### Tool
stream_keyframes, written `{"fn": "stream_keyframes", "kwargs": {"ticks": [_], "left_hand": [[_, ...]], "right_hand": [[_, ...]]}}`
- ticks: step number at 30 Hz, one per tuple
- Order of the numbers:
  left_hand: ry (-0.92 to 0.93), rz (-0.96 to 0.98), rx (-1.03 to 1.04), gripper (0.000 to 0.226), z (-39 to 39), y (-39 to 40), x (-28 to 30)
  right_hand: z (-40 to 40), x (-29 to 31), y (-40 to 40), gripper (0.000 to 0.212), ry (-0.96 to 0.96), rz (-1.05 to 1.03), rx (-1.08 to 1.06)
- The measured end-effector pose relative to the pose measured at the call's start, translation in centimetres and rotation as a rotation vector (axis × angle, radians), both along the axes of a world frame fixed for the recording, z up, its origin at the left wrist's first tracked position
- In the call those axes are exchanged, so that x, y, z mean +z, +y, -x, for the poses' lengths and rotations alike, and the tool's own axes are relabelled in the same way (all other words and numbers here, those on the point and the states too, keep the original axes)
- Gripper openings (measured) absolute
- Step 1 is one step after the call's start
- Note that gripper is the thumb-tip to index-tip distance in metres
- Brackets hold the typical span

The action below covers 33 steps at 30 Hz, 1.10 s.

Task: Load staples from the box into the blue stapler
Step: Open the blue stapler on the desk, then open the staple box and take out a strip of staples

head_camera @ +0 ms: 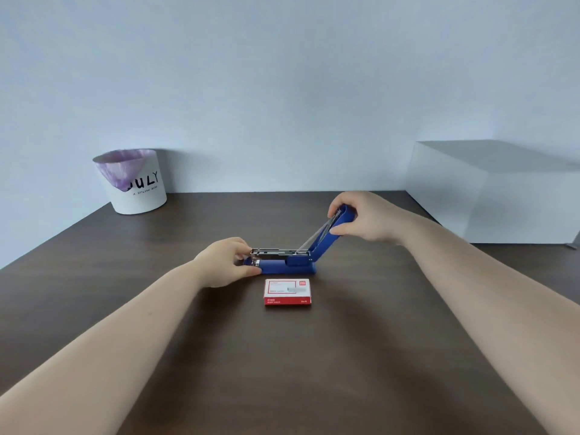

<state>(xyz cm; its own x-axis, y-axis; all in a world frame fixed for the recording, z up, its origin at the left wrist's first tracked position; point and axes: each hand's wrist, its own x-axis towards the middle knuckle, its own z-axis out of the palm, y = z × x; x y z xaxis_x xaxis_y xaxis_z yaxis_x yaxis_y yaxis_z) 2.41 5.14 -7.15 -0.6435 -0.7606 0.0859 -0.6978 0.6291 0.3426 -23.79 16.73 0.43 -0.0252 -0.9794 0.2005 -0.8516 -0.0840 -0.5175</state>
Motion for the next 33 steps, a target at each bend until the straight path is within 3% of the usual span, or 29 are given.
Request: {"fn": "stream_keyframes", "kwargs": {"ticks": [2, 5, 9, 15, 17, 20, 22, 24, 27, 33], "left_hand": [[0.020, 0.000, -0.004, 0.018, 0.0, 0.1, 0.0], [0.042, -0.006, -0.006, 0.013, -0.1, 0.3, 0.0], [0.071, -0.012, -0.005, 0.013, -0.2, 0.5, -0.1], [0.051, 0.011, 0.037, 0.041, -0.4, 0.3, -0.2], [0.152, 0.074, 0.091, 0.055, -0.5, 0.7, 0.1], [0.292, 0.137, 0.100, 0.039, -0.4, 2.6, 1.3], [0.203, 0.020, 0.027, 0.036, -0.1, 4.3, 2.3], [0.029, -0.083, -0.054, 0.051, 0.4, 6.0, 2.8], [-0.114, -0.070, -0.108, 0.067, 1.1, 7.3, 2.5], [0.079, -0.116, -0.032, 0.047, 1.5, 6.4, 1.1]], "right_hand": [[0.3, -0.3, -0.1, 0.017, 0.057, -0.041, -0.001], [1.0, -1.6, 0.2, 0.033, 0.113, -0.126, -0.014], [1.3, -4.5, 0.8, 0.044, 0.074, -0.169, -0.048], [0.9, -5.3, 0.8, 0.042, 0.087, -0.151, -0.051], [0.0, -5.1, 0.8, 0.042, 0.119, -0.091, -0.047], [-1.8, -4.7, 0.6, 0.033, 0.074, 0.025, -0.061], [-3.2, -4.5, 0.6, 0.026, 0.003, 0.050, -0.071], [-4.5, -4.8, 0.6, 0.020, -0.030, 0.057, -0.076], [-5.8, -6.0, 1.0, 0.019, -0.037, 0.052, -0.094], [-5.2, -7.3, 2.6, 0.015, -0.162, -0.068, -0.094]]}}
